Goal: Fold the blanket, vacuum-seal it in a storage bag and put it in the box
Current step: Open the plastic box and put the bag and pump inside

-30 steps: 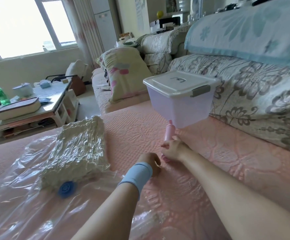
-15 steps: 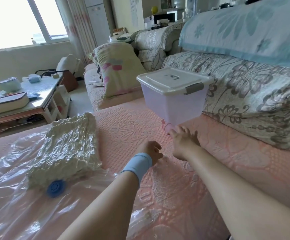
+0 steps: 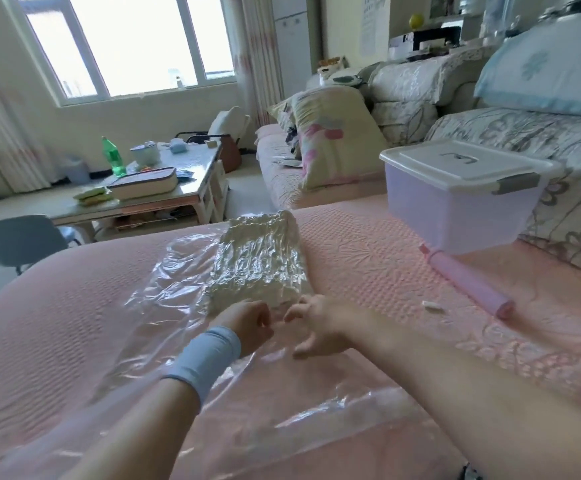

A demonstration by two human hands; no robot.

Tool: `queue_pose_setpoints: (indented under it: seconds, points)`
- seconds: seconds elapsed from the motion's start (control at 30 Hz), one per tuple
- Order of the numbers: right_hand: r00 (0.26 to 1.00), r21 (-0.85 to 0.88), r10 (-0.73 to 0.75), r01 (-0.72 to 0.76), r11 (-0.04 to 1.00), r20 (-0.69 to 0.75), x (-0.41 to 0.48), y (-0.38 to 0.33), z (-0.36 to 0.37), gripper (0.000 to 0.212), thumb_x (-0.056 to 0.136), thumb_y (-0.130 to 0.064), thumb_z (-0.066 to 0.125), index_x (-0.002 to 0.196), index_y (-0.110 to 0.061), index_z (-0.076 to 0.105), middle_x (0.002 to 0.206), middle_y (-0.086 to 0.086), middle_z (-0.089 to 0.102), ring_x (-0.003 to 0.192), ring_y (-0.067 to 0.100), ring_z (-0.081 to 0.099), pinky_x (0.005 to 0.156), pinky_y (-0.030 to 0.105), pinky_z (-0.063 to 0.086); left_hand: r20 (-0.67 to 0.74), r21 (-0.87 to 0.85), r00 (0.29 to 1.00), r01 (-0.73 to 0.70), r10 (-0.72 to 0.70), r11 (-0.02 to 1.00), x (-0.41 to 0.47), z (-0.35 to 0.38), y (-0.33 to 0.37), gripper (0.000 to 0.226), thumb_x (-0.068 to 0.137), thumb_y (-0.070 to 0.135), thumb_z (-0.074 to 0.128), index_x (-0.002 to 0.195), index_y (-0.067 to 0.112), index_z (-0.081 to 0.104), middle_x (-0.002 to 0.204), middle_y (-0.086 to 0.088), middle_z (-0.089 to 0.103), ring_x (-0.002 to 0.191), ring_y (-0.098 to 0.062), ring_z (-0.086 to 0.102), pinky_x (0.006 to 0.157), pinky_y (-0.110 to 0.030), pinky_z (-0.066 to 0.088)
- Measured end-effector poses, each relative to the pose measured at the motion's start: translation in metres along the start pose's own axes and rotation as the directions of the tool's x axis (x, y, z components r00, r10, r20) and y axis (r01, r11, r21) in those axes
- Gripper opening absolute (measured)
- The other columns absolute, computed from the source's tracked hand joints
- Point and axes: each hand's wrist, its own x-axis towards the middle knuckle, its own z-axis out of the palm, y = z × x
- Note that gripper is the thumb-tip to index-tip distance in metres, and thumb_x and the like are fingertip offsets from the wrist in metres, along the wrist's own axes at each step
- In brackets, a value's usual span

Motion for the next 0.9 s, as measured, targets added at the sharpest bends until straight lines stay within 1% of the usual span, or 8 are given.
queue_pose_setpoints:
  seconds: [0.13, 0.23, 0.37, 0.43, 0.53, 0.7, 0.77, 0.9]
  points:
    - [0.967, -0.165, -0.036, 0.079, 0.983, 0.253, -0.003, -0.038, 0.041, 0.144, 0.047, -0.078, 0.081, 0.155, -0.045, -0.008, 0.163, 0.001, -0.029, 0.147, 0.021, -0.032, 0.118, 0.063, -0.004, 0.314, 0.030, 0.942, 0.116, -0.120, 0.993, -0.028, 0.004, -0.043, 0.061, 0.079, 0.065, 0.062, 0.130, 0.035, 0.049, 0.127, -0.002, 0.052, 0.116, -0.024, 0.052, 0.099, -0.031, 0.041]
    - [0.961, -0.194, -0.063, 0.118, 0.974, 0.268, -0.010, -0.052, 0.053, 0.155, 0.046, -0.071, 0.087, 0.154, -0.039, -0.019, 0.160, 0.003, -0.034, 0.143, 0.018, -0.039, 0.114, 0.069, -0.011, 0.375, -0.068, 0.921, 0.140, -0.105, 0.988, -0.037, 0.005, -0.048, 0.080, 0.076, 0.065, 0.066, 0.144, 0.035, 0.036, 0.143, -0.001, 0.043, 0.128, -0.023, 0.046, 0.109, -0.036, 0.036]
    - [0.976, -0.169, -0.161, 0.185, 0.968, 0.143, -0.020, -0.057, 0.048, 0.114, 0.055, -0.062, 0.084, 0.145, -0.037, 0.018, 0.167, -0.003, -0.006, 0.154, 0.020, 0.002, 0.117, 0.062, 0.016, 0.367, -0.018, 0.929, 0.067, -0.056, 0.998, -0.049, 0.008, -0.046, 0.095, 0.070, 0.065, 0.071, 0.148, 0.037, 0.024, 0.151, 0.004, 0.031, 0.136, -0.024, 0.037, 0.111, -0.043, 0.034]
    - [0.968, -0.231, -0.250, 0.248, 0.941, 0.019, -0.024, -0.059, 0.046, 0.065, 0.070, -0.051, 0.073, 0.124, -0.031, 0.043, 0.150, -0.004, 0.036, 0.133, 0.023, 0.045, 0.100, 0.044, 0.042, 0.362, -0.029, 0.932, 0.034, -0.021, 0.999, -0.055, 0.006, -0.042, 0.101, 0.065, 0.069, 0.073, 0.147, 0.037, 0.024, 0.150, 0.007, 0.025, 0.135, -0.022, 0.035, 0.111, -0.044, 0.034]
    - [0.920, -0.333, -0.336, 0.258, 0.907, -0.203, -0.022, -0.060, 0.035, 0.022, 0.086, -0.038, 0.056, 0.104, -0.025, 0.062, 0.118, -0.007, 0.063, 0.102, 0.023, 0.065, 0.072, 0.032, 0.045, 0.349, -0.043, 0.936, -0.031, 0.044, 0.999, -0.065, -0.005, -0.034, 0.115, 0.050, 0.078, 0.073, 0.144, 0.040, 0.019, 0.143, 0.013, 0.017, 0.137, -0.022, 0.023, 0.112, -0.053, 0.031]
    - [0.819, -0.316, -0.251, 0.090, 0.944, -0.516, -0.007, -0.060, 0.000, 0.018, 0.095, -0.038, 0.055, 0.099, -0.022, 0.063, 0.092, -0.002, 0.069, 0.080, 0.026, 0.069, 0.069, 0.033, 0.047, 0.173, 0.191, 0.984, -0.078, 0.045, 0.978, -0.068, -0.024, -0.031, 0.107, 0.065, 0.040, 0.082, 0.146, 0.037, 0.012, 0.141, 0.001, 0.020, 0.130, -0.028, 0.032, 0.096, -0.043, 0.048]
    - [0.805, -0.380, -0.241, 0.021, 0.925, -0.542, -0.003, -0.062, -0.014, 0.023, 0.096, -0.045, 0.058, 0.098, -0.022, 0.060, 0.091, -0.001, 0.069, 0.081, 0.025, 0.069, 0.074, 0.033, 0.045, 0.013, 0.221, 0.999, -0.036, 0.034, 0.975, -0.064, -0.034, -0.034, 0.093, 0.070, 0.011, 0.071, 0.143, 0.036, 0.020, 0.137, -0.002, 0.028, 0.116, -0.028, 0.047, 0.076, -0.035, 0.053]
    - [0.865, -0.435, -0.186, -0.041, 0.900, -0.466, 0.000, -0.068, -0.042, 0.037, 0.085, -0.044, 0.067, 0.115, -0.026, 0.054, 0.100, -0.002, 0.067, 0.089, 0.023, 0.068, 0.086, 0.037, 0.044, -0.221, 0.218, 0.974, 0.101, -0.052, 0.971, -0.050, -0.063, -0.046, 0.070, 0.078, 0.004, 0.061, 0.136, 0.031, 0.031, 0.128, -0.001, 0.054, 0.087, -0.026, 0.064, 0.066, -0.037, 0.056]
